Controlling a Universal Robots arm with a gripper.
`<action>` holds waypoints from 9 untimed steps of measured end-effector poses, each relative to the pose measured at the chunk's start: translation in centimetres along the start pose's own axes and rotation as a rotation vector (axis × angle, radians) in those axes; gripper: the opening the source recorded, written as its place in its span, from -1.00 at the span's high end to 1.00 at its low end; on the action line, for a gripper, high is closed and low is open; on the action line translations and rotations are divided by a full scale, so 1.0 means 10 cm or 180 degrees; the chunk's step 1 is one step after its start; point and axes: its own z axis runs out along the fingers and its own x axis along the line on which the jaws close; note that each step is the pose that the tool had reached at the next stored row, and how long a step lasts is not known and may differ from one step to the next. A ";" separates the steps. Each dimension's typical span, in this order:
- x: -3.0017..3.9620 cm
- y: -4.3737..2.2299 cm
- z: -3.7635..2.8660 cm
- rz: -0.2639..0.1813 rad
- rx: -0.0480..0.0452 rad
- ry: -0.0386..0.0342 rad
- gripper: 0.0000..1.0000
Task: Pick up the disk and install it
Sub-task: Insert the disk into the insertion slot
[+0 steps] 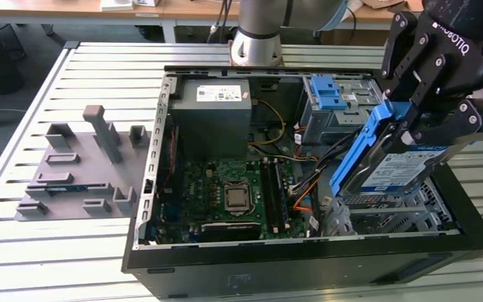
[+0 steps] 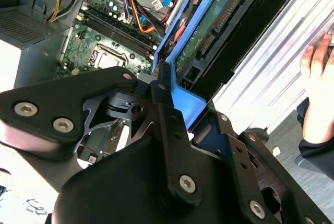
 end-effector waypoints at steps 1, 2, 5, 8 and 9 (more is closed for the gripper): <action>0.001 -0.005 0.002 0.0000 0.0000 0.0000 0.27; 0.001 -0.012 0.005 0.0000 0.0000 0.0000 0.27; 0.003 -0.041 0.014 0.0000 0.0000 0.0000 0.27; 0.005 -0.074 0.026 0.0000 0.0000 0.0000 0.27; 0.007 -0.086 0.029 0.0000 0.0000 0.0000 0.27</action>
